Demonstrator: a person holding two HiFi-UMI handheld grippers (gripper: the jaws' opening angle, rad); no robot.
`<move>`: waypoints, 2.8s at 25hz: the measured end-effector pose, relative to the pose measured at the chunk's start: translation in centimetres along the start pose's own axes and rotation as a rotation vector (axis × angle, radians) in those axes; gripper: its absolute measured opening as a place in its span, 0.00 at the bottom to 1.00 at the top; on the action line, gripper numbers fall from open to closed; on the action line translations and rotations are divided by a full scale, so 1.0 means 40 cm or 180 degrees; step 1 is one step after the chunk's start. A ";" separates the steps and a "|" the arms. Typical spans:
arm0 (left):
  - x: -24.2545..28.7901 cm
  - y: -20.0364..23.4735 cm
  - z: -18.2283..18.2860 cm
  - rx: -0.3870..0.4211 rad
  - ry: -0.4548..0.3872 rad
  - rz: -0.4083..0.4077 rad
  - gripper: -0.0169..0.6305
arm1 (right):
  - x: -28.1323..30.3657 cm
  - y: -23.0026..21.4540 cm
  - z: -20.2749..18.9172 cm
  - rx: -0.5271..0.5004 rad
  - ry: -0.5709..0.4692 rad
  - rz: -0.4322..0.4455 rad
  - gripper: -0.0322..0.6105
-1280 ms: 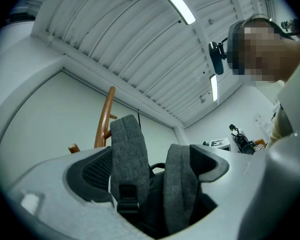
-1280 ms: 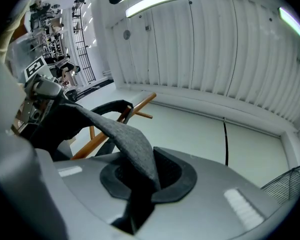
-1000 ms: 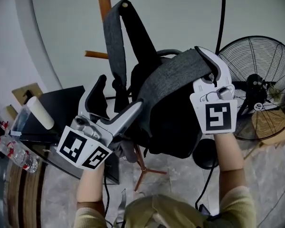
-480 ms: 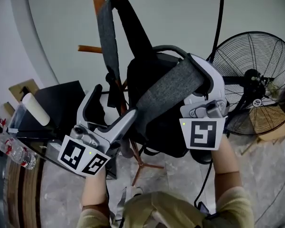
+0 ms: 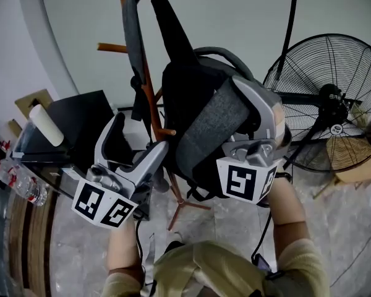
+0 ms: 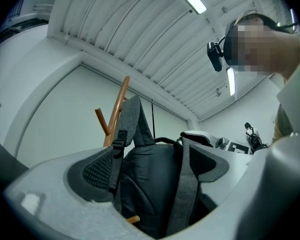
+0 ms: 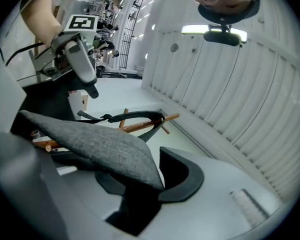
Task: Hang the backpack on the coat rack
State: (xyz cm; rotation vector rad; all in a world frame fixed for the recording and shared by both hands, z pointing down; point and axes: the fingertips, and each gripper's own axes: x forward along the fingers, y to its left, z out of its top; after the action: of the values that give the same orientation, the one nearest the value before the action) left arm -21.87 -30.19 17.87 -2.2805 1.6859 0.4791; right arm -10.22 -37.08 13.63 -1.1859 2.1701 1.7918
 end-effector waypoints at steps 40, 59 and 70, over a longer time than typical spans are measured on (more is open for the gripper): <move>-0.236 -0.075 -0.058 -0.0543 0.0237 -0.0098 0.77 | -0.303 0.079 -0.012 0.0083 0.0939 0.0162 0.39; -0.344 -0.088 -0.060 -0.0626 0.0217 -0.0093 0.39 | -0.426 0.113 0.084 0.1254 0.1223 0.0024 0.20; -0.356 -0.118 -0.090 -0.0311 0.0498 -0.0022 0.27 | -0.460 0.100 0.110 0.1779 0.1134 -0.0253 0.06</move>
State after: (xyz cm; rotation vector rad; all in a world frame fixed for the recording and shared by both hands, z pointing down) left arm -20.83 -17.89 27.10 -2.4504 1.7620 0.3987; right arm -1.58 -24.01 24.98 -1.4790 2.5148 0.8838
